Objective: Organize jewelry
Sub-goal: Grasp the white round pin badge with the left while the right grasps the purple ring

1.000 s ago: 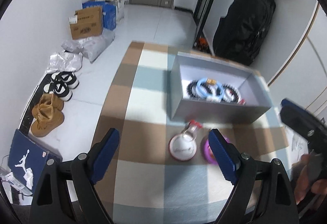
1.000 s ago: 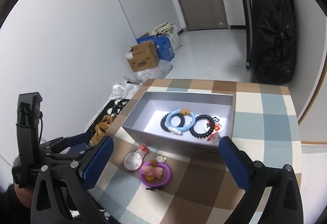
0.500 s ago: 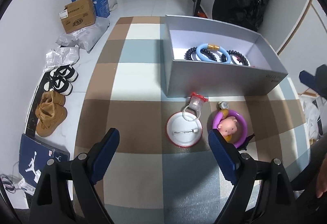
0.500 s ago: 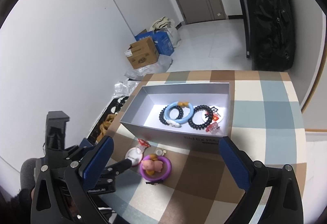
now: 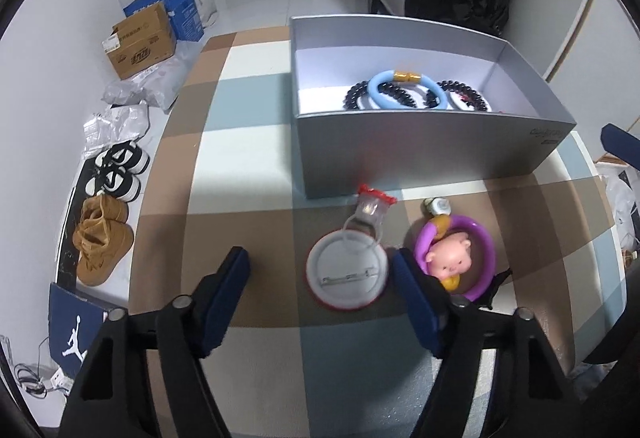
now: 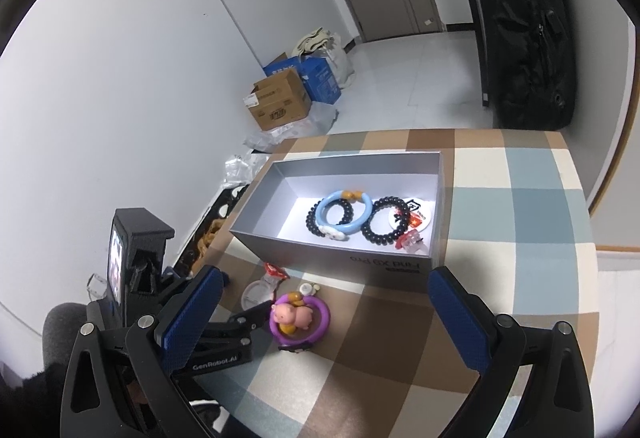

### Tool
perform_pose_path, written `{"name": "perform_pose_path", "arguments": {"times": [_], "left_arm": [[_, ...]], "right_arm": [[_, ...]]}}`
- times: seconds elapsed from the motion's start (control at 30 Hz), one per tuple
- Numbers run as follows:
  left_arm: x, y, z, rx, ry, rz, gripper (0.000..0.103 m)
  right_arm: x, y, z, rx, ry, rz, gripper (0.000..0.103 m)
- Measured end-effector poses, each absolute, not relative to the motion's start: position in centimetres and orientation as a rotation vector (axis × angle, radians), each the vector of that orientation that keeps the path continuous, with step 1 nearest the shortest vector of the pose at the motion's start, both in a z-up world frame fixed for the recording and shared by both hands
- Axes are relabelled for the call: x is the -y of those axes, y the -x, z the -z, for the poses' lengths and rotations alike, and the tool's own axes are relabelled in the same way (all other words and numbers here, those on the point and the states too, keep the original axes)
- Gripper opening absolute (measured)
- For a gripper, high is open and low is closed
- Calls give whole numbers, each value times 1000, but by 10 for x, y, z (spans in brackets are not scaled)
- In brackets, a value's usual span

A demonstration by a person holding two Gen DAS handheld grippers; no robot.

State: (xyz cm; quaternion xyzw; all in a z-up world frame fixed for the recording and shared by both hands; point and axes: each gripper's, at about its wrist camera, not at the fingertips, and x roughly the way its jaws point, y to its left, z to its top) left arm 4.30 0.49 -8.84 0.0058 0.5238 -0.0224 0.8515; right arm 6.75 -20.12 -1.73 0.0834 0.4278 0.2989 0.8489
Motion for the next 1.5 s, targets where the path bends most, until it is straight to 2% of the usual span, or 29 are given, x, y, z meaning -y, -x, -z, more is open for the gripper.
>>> {"name": "perform_pose_path", "arguments": {"times": [0.03, 0.07, 0.1, 0.43, 0.7, 1.23, 1.5], "left_arm": [[-4, -43, 88, -1099, -16, 62, 55], [-3, -44, 88, -1098, -20, 74, 43], [0, -43, 87, -1098, -26, 93, 38], [-9, -46, 85, -1128, 77, 128, 37], [-21, -46, 82, -1161, 279, 181, 37], [-32, -34, 44, -1059, 411, 212, 37], [-51, -32, 37, -1032, 500, 223, 37]], "right_arm": [[201, -68, 18, -903, -176, -631, 103], [202, -68, 18, -904, -176, -632, 103], [201, -68, 18, -906, -175, -633, 103], [204, -67, 19, -910, -176, -629, 103], [203, -66, 18, -910, -171, -631, 103], [190, -57, 36, -982, -102, -649, 103], [157, -50, 64, -1088, 1, -702, 95]]}}
